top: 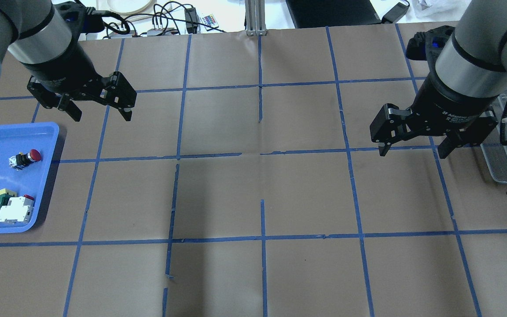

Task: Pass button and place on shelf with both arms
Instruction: 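Lower the left gripper into the blue tray over the red push button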

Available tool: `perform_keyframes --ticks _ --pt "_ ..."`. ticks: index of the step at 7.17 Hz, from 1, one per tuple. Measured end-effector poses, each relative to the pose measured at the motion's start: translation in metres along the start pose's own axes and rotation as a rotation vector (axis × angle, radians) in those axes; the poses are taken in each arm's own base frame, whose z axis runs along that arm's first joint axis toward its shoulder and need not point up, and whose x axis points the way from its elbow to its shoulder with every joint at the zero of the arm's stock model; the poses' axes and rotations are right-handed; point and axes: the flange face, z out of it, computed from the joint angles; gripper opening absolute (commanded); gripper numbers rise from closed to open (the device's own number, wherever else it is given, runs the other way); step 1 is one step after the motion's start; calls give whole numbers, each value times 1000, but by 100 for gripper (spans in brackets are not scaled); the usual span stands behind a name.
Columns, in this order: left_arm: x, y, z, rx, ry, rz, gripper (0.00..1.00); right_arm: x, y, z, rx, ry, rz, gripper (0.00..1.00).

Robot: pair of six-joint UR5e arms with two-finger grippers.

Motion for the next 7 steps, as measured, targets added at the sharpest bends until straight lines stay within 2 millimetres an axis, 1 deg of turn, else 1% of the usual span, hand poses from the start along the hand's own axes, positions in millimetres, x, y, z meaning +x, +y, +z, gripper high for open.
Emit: perform_keyframes --ticks 1,2,3,4,6,7 --pt "-40 -6 3 2 3 35 99 0 0 0 -1 2 0 100" --pt "-90 -10 10 -3 8 78 99 0 0 1 -2 2 0 100" --pt "-143 -11 20 -9 17 125 98 0 0 1 -3 0 -3 100" --pt "-188 -10 35 -14 27 189 96 0 0 1 -3 -3 -6 100" --pt "-271 -5 87 11 40 358 96 1 0 1 -4 -3 -6 100" --pt "-307 -1 114 65 47 426 96 2 -1 1 -4 -7 -2 100"
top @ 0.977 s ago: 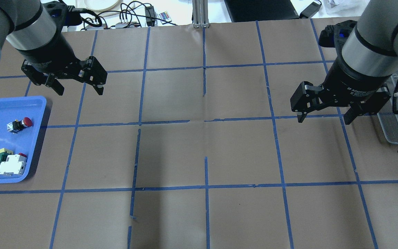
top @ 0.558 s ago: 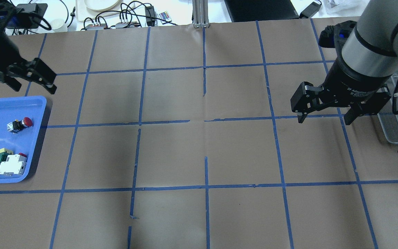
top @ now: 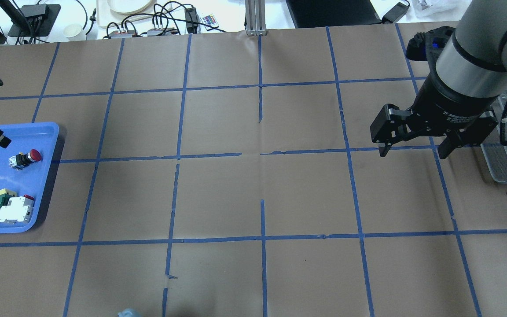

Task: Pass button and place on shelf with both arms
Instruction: 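Lower the left gripper into the blue tray over the red push button, then grip and lift the red button with the left gripper while the right gripper rotates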

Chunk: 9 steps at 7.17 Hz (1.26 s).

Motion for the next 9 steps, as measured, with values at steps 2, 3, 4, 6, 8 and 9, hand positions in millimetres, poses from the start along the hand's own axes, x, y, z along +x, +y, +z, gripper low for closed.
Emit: perform_keyframes --ticks 2,3,4,6,8,9 --pt "-57 14 60 95 -55 157 96 1 0 -2 2 -2 8 100" --pt "-88 23 94 162 -84 220 96 1 0 -2 -1 -3 9 100" --pt "-109 37 116 220 -92 260 96 1 0 -2 -1 -4 10 100" --pt "-127 56 139 281 -84 318 96 4 -2 -2 3 -4 53 100" --pt "-134 61 168 306 -56 409 96 9 -4 -2 1 -6 150 100" --pt "-140 70 179 318 -44 423 96 10 -4 -3 1 -7 184 100"
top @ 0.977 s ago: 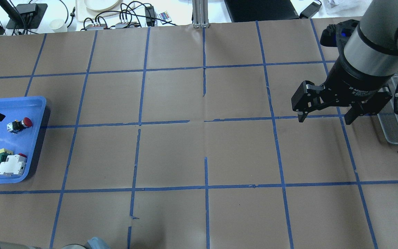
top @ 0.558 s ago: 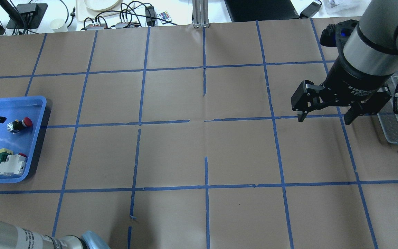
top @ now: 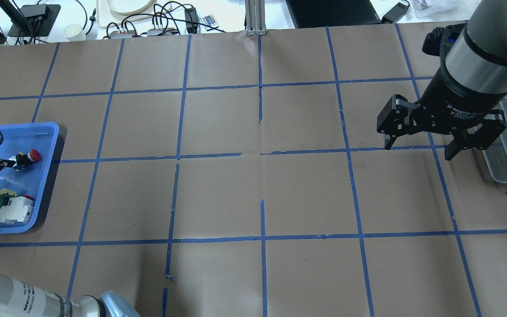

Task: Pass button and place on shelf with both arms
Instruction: 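Grip and lift the red button with the left gripper while the right gripper rotates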

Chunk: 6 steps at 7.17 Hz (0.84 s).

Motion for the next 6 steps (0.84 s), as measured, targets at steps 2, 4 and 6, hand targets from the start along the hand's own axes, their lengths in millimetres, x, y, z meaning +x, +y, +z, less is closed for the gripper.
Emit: perform_keyframes --ticks 2,4,6 --pt "0 22 8 31 7 19 96 -2 1 -1 -11 -24 163 100" --pt "1 24 14 73 8 52 90 -10 6 -2 -51 -109 361 100" --pt "3 26 22 95 26 79 90 -15 13 -3 -104 -163 488 100"
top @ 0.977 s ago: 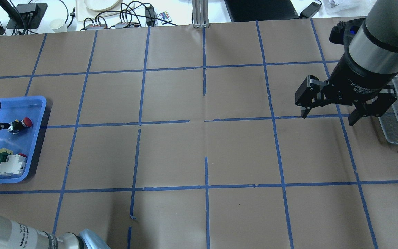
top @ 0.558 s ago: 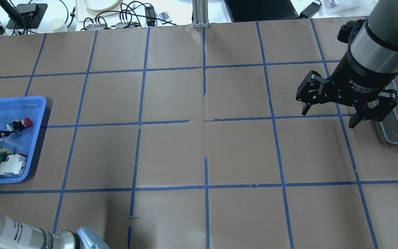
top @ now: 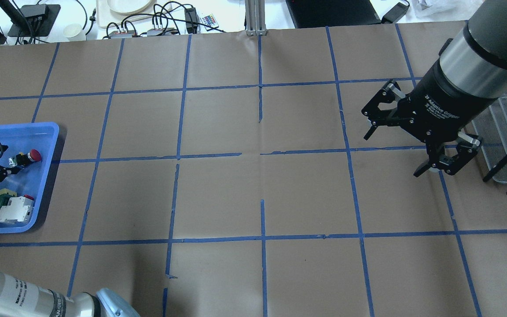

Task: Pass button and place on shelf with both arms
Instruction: 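Grip and lift the red button with the left gripper while the right gripper rotates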

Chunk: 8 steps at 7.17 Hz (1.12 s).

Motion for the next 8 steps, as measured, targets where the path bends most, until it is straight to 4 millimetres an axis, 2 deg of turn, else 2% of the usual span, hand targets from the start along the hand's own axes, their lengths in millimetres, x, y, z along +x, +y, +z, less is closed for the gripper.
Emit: perform_keyframes --ticks 1,2,4,5,8 --pt "1 1 3 4 11 3 90 -4 3 1 -41 -36 26 100" --pt "1 2 5 4 17 4 83 -6 5 3 -71 -61 40 100" --pt "2 3 6 6 27 1 47 -2 0 11 -100 -69 64 100" --pt "3 3 6 10 39 -5 36 -1 -3 13 -110 -75 75 100" --pt "2 -2 -2 14 40 -13 33 0 -14 11 -169 -149 116 100"
